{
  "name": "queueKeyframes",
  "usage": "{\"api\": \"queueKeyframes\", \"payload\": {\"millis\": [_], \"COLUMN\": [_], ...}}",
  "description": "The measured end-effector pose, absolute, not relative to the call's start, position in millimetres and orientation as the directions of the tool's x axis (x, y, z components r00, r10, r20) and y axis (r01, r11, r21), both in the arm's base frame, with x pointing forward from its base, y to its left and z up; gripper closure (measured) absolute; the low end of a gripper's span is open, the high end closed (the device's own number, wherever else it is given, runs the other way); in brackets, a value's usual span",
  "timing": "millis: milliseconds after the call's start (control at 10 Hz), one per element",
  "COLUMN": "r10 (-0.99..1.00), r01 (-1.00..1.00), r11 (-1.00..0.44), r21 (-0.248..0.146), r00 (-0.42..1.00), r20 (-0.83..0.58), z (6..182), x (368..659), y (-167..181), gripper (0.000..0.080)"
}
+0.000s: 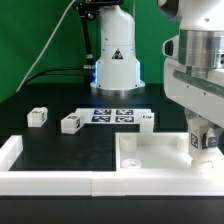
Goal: Assemble one leg
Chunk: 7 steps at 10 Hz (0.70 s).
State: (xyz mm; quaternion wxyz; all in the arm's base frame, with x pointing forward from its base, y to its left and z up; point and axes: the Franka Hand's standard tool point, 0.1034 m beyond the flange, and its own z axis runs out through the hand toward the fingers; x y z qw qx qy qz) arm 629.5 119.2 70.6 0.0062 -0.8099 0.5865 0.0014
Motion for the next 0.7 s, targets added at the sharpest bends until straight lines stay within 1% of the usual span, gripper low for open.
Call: {"api": "queueKeyframes", "payload": {"millis": [100,200,300,400,500,600,700], "r10": [-0.937,-0.921,-0.908,-0.832,-0.756,-0.709,-0.600], "r01": [-0.937,-0.921,-0.907,-0.831,-0.756,-0.708,-0.600], "r11": [-0.349,-0.389,-0.420,-0.555,-0.654,-0.705,-0.800], "r21": [-0.009,-0.011,-0.022,-0.025,-0.026,-0.028,-0.030], "r00": [0.349,0.389,0.420,0.555,0.655,0.705,0.800], "r20": [-0.009,-0.009,-0.007,-0.002,0.001,0.003,0.011], "z": [70.6,70.6,70.9,71.5,72.1,73.3,74.2], "x": [629.5,629.8,631.4,632.1,632.3,632.3,633.3], "y": [119.3,119.4,119.6,119.5,120.6,123.3,123.0], "gripper": [0.0320,0.0320,0.0188,0.0160,0.0160,0.0152,0.0152]}}
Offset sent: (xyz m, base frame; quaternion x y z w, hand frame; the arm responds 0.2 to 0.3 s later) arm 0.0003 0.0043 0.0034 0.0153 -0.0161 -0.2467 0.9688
